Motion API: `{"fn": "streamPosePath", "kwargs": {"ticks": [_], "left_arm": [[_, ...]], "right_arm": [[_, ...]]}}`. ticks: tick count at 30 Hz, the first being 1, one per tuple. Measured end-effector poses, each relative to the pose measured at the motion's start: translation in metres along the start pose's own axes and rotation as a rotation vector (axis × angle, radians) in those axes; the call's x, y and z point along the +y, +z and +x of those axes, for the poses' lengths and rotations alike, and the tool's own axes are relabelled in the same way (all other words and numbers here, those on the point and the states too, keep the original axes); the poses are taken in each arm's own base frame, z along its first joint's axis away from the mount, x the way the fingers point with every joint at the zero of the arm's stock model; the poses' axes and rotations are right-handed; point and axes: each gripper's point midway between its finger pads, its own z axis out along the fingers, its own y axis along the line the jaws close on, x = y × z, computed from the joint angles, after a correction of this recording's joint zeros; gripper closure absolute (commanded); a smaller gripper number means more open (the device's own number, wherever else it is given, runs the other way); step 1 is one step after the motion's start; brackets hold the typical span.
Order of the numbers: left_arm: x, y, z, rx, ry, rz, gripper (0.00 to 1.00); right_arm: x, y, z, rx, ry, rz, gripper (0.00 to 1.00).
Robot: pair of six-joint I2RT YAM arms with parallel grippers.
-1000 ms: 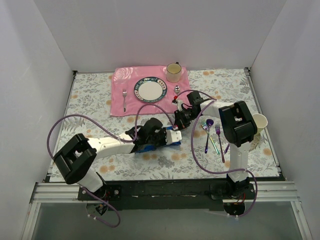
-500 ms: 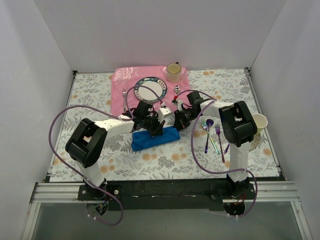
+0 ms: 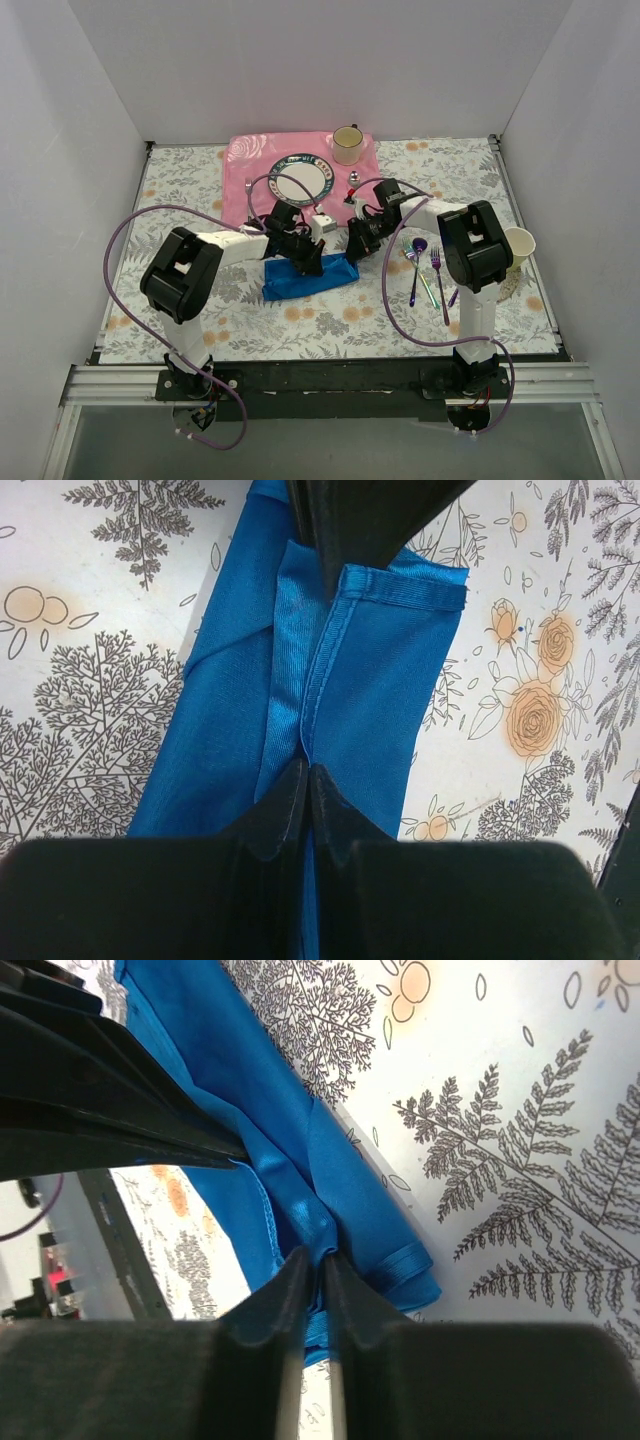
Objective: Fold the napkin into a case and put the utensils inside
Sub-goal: Fold the 2/3-rectangle-folded napkin at the center of the board.
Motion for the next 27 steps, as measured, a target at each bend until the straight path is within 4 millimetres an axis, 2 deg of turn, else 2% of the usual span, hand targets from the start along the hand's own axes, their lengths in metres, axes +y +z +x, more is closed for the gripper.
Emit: {"fn": "streamPosePath", "kwargs": {"ticks": [8,9,16,17,20,22,24,27], "left_arm": [[0.001,0.003,-0.003,0.000,-0.023,0.027,1.00],[0.002,0.004,-0.004,-0.001,-0.026,0.031,1.00],[0.001,0.005,-0.005,0.002,-0.036,0.048,1.00],[0.002,0.005,-0.005,0.003,-0.038,0.049,1.00],[0.003,0.005,-0.005,0.005,-0.045,0.051,1.00],[0.003,0.006,-0.006,0.005,-0.053,0.058,1.00],[0.005,0.006,-0.006,0.006,-0.064,0.064,1.00],[0.006,0.006,-0.006,0.009,-0.087,0.078,1.00]], "right_arm": [[0.006,-0.008,-0.005,-0.010,0.087,-0.044,0.62],[0.006,-0.009,-0.006,-0.012,0.101,-0.050,0.57],[0.010,-0.011,-0.006,-0.015,0.183,-0.097,0.53],[0.010,-0.012,-0.007,-0.017,0.194,-0.100,0.38],[0.012,-0.013,-0.008,-0.020,0.224,-0.115,0.34],[0.013,-0.014,-0.009,-0.022,0.231,-0.124,0.22],[0.014,-0.015,-0.009,-0.024,0.236,-0.131,0.24],[0.015,-0.015,-0.010,-0.028,0.228,-0.138,0.37]]}}
